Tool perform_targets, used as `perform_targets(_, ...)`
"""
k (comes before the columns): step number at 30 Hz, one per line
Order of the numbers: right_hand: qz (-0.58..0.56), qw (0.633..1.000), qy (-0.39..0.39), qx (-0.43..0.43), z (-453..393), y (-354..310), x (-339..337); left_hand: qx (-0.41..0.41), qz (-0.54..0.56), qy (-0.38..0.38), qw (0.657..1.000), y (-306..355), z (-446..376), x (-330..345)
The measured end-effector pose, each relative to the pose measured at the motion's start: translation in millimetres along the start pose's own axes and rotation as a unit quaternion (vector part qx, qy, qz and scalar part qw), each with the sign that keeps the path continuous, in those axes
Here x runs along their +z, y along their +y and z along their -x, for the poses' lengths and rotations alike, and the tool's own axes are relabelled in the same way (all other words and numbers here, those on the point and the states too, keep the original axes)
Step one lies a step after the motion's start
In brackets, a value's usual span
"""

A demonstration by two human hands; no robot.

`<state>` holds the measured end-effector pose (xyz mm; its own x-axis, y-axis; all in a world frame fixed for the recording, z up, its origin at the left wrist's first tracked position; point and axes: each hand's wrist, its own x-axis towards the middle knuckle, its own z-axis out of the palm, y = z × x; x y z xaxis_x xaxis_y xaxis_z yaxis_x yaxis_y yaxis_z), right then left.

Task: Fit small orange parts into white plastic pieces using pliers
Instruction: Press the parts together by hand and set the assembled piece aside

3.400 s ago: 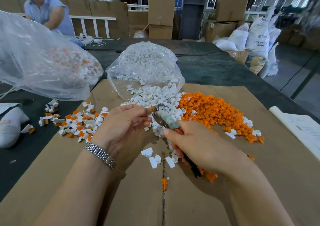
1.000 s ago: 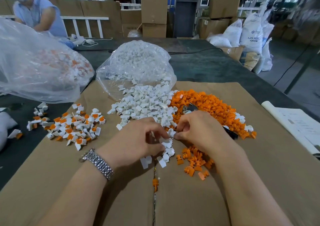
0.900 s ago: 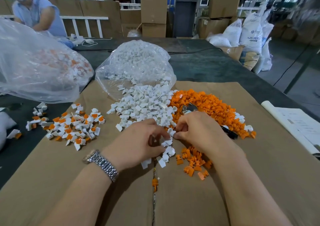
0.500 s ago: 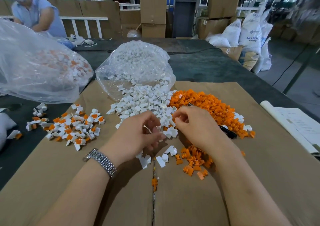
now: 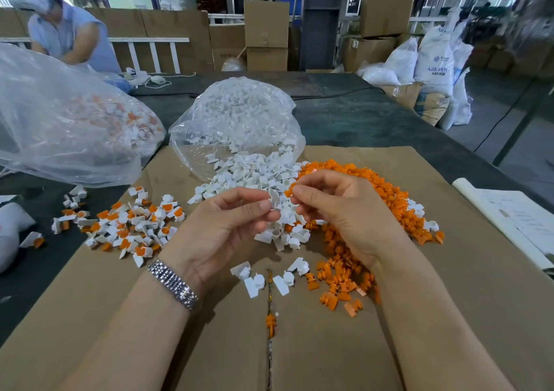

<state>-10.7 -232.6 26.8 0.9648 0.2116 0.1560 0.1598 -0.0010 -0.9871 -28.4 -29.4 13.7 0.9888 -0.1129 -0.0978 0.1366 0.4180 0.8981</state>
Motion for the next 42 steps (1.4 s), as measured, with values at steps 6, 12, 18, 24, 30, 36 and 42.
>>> perform_targets(6, 0.07, 0.996, -0.022, -0.05, 2, 1, 7, 0.008, 0.041, -0.027, 0.999, -2, 1, 3)
perform_targets(12, 0.117, 0.988, -0.02, -0.098, 3, -2, 11, 0.03, 0.065, -0.038, 0.997, -1, 2, 5)
perform_targets(18, 0.172, 0.974, -0.024, -0.146, 6, -5, 14, -0.014, 0.052, -0.089, 0.995, 1, 4, -1)
perform_targets(24, 0.22, 0.964, 0.011, -0.146, 4, 4, 20, 0.045, -0.026, -0.049, 0.997, -1, 5, 3)
perform_targets(30, 0.19, 0.976, 0.022, -0.106, 5, 7, 25, 0.081, -0.061, -0.055, 0.993, -2, 5, 3)
perform_targets(36, 0.183, 0.978, 0.059, -0.085, 5, 5, 30, 0.135, -0.151, -0.024, 0.979, -5, 7, 8)
perform_targets(42, 0.133, 0.99, -0.015, -0.043, 6, -2, 15, 0.073, -0.058, -0.041, 0.995, -1, 4, 4)
